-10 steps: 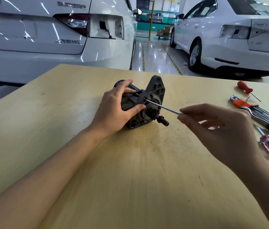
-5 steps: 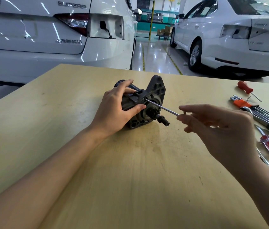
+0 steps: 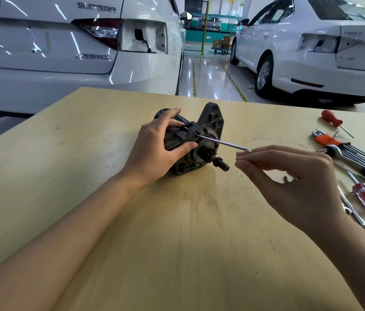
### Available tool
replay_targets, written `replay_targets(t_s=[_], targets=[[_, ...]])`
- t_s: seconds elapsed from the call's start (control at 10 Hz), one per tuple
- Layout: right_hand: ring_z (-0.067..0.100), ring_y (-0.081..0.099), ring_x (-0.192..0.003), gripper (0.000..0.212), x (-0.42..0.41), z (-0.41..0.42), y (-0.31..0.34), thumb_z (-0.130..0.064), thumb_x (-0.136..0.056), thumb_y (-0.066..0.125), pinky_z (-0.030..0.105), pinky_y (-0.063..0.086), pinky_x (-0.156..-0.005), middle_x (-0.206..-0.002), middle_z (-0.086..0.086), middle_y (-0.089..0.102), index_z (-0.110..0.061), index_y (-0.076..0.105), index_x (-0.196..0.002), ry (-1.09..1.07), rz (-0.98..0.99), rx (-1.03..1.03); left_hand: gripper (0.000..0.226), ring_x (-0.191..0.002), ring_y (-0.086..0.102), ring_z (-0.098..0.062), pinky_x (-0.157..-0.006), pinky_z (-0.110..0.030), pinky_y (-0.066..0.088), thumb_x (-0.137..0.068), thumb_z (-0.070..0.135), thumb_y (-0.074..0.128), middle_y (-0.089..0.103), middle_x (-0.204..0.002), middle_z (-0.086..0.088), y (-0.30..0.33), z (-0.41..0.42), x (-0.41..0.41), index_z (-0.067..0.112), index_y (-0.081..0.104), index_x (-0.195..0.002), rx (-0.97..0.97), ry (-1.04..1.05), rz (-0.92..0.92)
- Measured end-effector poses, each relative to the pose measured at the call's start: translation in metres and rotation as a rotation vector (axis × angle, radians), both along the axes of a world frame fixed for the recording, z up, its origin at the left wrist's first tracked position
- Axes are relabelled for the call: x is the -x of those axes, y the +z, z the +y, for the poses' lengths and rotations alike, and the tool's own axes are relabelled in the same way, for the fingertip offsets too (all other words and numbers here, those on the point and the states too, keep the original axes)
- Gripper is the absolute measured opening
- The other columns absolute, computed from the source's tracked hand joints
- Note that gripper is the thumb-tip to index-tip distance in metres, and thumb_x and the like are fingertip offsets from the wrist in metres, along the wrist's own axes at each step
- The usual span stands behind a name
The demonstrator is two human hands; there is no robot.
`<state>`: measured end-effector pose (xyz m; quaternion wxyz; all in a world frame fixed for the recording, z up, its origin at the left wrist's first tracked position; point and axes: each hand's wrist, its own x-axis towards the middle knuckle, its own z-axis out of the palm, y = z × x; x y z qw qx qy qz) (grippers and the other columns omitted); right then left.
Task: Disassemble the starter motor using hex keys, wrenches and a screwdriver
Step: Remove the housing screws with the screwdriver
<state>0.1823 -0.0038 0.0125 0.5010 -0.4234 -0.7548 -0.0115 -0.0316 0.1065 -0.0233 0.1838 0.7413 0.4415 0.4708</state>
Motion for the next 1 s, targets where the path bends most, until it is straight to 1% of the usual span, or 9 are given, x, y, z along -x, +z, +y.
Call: replay_targets(t_s=[0.2, 0.3, 0.4, 0.5, 0.6, 0.7, 0.8, 0.9, 1.0], targets=[[-0.001, 0.068, -0.074, 0.03, -0.0026, 0.0032, -0.0032, 0.0, -0.081, 0.072, 0.011, 0.052, -0.069, -0.082, -0.012, 0.071, -0.019, 0.071, -0.104, -0.017, 0.038, 0.036, 0.074, -0.116, 0.056, -0.024, -0.103, -0.044, 0.042, -0.076, 0.039, 0.076, 0.064, -0.119, 0.006, 0.0005, -0.0005, 0.0, 0.021, 0.043, -0.139, 0.002, 0.008, -0.003], [-0.003, 0.069, -0.071, 0.03, -0.0029, 0.0023, -0.0024, -0.007, -0.08, 0.074, 0.01, 0.051, -0.067, -0.082, -0.017, 0.071, -0.025, 0.068, -0.103, -0.034, 0.105, 0.107, 0.074, -0.116, 0.055, -0.024, -0.103, -0.044, 0.042, -0.076, 0.04, 0.076, 0.064, -0.119, 0.007, 0.0007, -0.0011, -0.0001, 0.022, 0.042, -0.14, -0.008, 0.016, 0.007], [0.0, 0.068, -0.075, 0.02, -0.0034, 0.0015, 0.0007, -0.01, -0.078, 0.076, 0.009, 0.05, -0.066, -0.083, -0.016, 0.07, -0.024, 0.072, -0.092, -0.053, 0.091, 0.073, 0.074, -0.116, 0.055, -0.023, -0.103, -0.044, 0.042, -0.076, 0.04, 0.076, 0.064, -0.119, 0.007, 0.0006, -0.0013, 0.0003, 0.022, 0.042, -0.14, -0.009, 0.015, 0.011], [0.012, 0.062, -0.068, 0.014, -0.004, -0.001, 0.0046, -0.015, -0.077, 0.076, 0.016, 0.048, -0.059, -0.073, -0.003, 0.067, -0.021, 0.074, -0.089, -0.091, 0.045, 0.009, 0.075, -0.116, 0.055, -0.023, -0.103, -0.045, 0.042, -0.076, 0.04, 0.076, 0.063, -0.119, 0.007, 0.0001, -0.0011, -0.0001, 0.022, 0.042, -0.14, -0.007, 0.011, 0.011], [0.016, 0.061, -0.058, 0.01, -0.0027, -0.0016, 0.005, -0.019, -0.077, 0.075, 0.024, 0.048, -0.055, -0.062, -0.001, 0.065, -0.024, 0.074, -0.086, -0.138, 0.066, 0.035, 0.075, -0.116, 0.055, -0.025, -0.102, -0.045, 0.043, -0.076, 0.04, 0.076, 0.063, -0.12, 0.006, -0.0003, -0.0007, 0.0002, 0.022, 0.041, -0.14, 0.0, 0.004, 0.012], [0.002, 0.067, -0.071, 0.012, -0.0003, -0.003, 0.0037, -0.018, -0.076, 0.076, 0.011, 0.051, -0.06, -0.073, -0.012, 0.07, -0.023, 0.073, -0.087, -0.119, 0.085, 0.088, 0.075, -0.116, 0.056, -0.025, -0.102, -0.045, 0.043, -0.076, 0.04, 0.076, 0.063, -0.12, 0.007, -0.0006, 0.0002, 0.0006, 0.022, 0.042, -0.14, 0.0, 0.0, 0.008], [-0.002, 0.067, -0.078, 0.014, 0.0007, -0.0034, 0.004, -0.021, -0.077, 0.075, 0.009, 0.052, -0.065, -0.081, -0.013, 0.071, -0.02, 0.073, -0.091, -0.099, 0.077, 0.092, 0.074, -0.115, 0.056, -0.025, -0.102, -0.045, 0.043, -0.076, 0.039, 0.077, 0.063, -0.12, 0.007, -0.0006, 0.0005, 0.0009, 0.022, 0.042, -0.139, -0.006, 0.003, 0.01], [0.001, 0.066, -0.079, 0.019, 0.0014, -0.0024, 0.0036, -0.013, -0.08, 0.073, 0.011, 0.053, -0.068, -0.082, -0.014, 0.069, -0.024, 0.07, -0.096, -0.119, 0.059, 0.042, 0.074, -0.115, 0.056, -0.025, -0.102, -0.045, 0.043, -0.076, 0.039, 0.077, 0.063, -0.119, 0.006, -0.0004, 0.0005, 0.0008, 0.022, 0.043, -0.139, -0.006, 0.005, 0.009], [-0.001, 0.067, -0.077, 0.034, 0.0032, -0.0026, 0.0031, -0.011, -0.08, 0.074, 0.012, 0.053, -0.07, -0.083, -0.018, 0.069, -0.029, 0.064, -0.106, -0.124, 0.084, 0.063, 0.074, -0.115, 0.057, -0.025, -0.102, -0.045, 0.043, -0.076, 0.039, 0.077, 0.064, -0.119, 0.005, -0.0005, 0.0002, 0.0003, 0.021, 0.043, -0.139, -0.007, 0.001, 0.007]])
